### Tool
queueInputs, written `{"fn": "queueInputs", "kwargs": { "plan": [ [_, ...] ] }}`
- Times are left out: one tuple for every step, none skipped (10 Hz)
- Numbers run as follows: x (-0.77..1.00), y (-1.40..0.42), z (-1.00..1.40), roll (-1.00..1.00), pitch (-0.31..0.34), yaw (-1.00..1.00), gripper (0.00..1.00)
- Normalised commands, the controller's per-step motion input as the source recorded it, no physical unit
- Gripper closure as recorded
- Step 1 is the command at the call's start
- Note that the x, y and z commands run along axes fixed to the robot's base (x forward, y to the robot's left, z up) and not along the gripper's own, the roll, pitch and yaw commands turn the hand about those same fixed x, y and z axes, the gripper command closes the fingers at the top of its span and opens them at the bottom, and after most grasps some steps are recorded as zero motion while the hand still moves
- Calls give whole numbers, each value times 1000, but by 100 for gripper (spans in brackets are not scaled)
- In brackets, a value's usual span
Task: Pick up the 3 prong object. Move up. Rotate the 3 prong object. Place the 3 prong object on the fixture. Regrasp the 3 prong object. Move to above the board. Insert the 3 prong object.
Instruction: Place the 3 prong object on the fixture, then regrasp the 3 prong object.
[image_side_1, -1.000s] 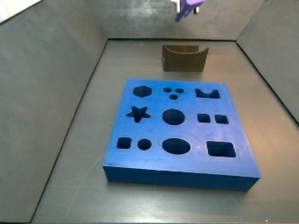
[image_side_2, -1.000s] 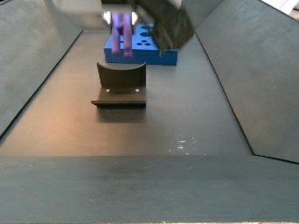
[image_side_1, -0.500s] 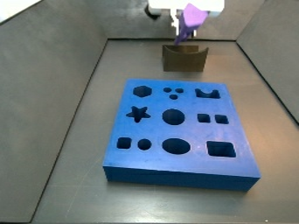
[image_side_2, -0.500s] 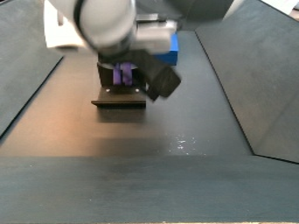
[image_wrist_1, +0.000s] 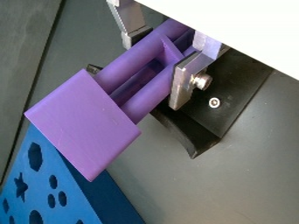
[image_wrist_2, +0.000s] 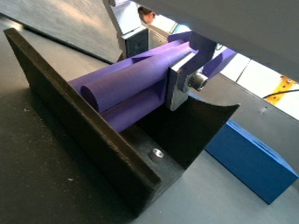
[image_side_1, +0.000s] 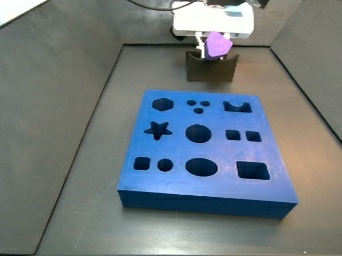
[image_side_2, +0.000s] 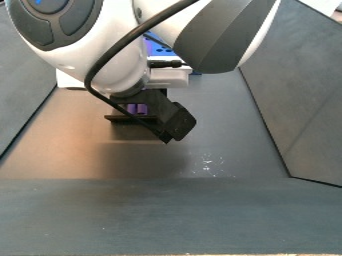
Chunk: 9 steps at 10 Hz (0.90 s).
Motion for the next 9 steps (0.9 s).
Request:
{"fn": "queueInputs", "kwargs": {
  "plan": [
    [74, 44, -174, -125, -73, -65, 100],
    [74, 42, -173, -125, -72, -51, 100],
    [0, 0, 0, 0, 0, 0, 0],
    [0, 0, 1000, -5, -19, 14, 0],
    [-8, 2, 1000, -2, -14, 18, 0],
    [-27, 5, 1000, 12, 1, 26, 0],
    [-31, -5, 1000, 39, 17, 32, 0],
    [-37, -2, 1000, 47, 37, 31, 0],
    [-37, 4, 864, 48, 63, 23, 0]
  ]
}}
